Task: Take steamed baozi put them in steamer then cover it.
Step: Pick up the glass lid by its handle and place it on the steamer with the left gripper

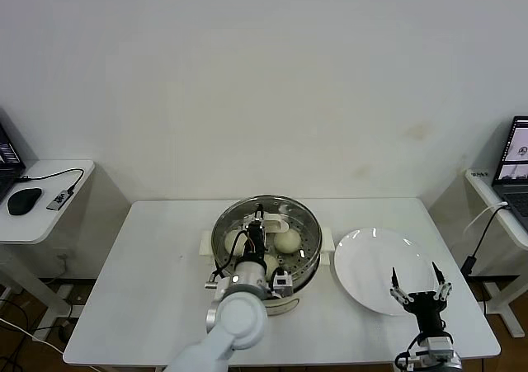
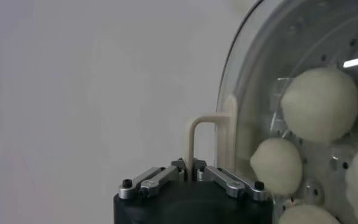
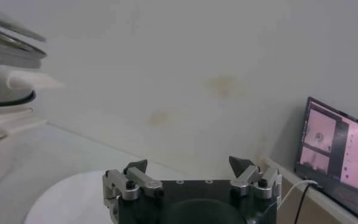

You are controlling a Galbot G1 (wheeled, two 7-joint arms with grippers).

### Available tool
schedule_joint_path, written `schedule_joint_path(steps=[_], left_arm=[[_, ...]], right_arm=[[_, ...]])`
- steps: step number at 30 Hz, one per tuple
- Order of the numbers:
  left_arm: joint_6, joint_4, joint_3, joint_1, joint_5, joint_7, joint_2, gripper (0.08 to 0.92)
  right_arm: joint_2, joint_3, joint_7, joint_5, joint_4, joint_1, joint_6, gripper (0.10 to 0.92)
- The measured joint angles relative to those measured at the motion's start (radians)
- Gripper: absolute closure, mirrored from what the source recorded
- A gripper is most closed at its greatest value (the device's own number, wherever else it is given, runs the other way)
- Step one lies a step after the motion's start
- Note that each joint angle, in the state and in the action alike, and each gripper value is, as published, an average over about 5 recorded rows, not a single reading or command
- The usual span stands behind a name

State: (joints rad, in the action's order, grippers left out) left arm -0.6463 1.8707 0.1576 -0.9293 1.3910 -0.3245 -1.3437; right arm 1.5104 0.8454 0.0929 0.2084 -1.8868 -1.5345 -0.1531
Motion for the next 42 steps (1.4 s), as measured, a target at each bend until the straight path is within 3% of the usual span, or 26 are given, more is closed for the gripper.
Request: schedule_joint_path(steps=[28, 32, 42], left_arm=[[0.030, -0.042, -0.002, -0.014, 0.075, 0.015, -0.031, 0.856], [0.030, -0.035, -0.003, -0.019, 0.074, 0.017, -0.031, 0.784], [0.032, 0.020, -0.008, -0.060, 0.059, 0.033, -0.005, 0.490]], right_arm=[[0.000, -0.008, 0.002, -0.004, 0.006, -0.002, -0.004, 0.203], [-0.001, -0.009, 0.002, -0.004, 0.006, -0.002, -0.004, 0.203], [-0.002, -0.007, 0.003, -0.005, -0.001, -0.012, -0.004, 0.203]])
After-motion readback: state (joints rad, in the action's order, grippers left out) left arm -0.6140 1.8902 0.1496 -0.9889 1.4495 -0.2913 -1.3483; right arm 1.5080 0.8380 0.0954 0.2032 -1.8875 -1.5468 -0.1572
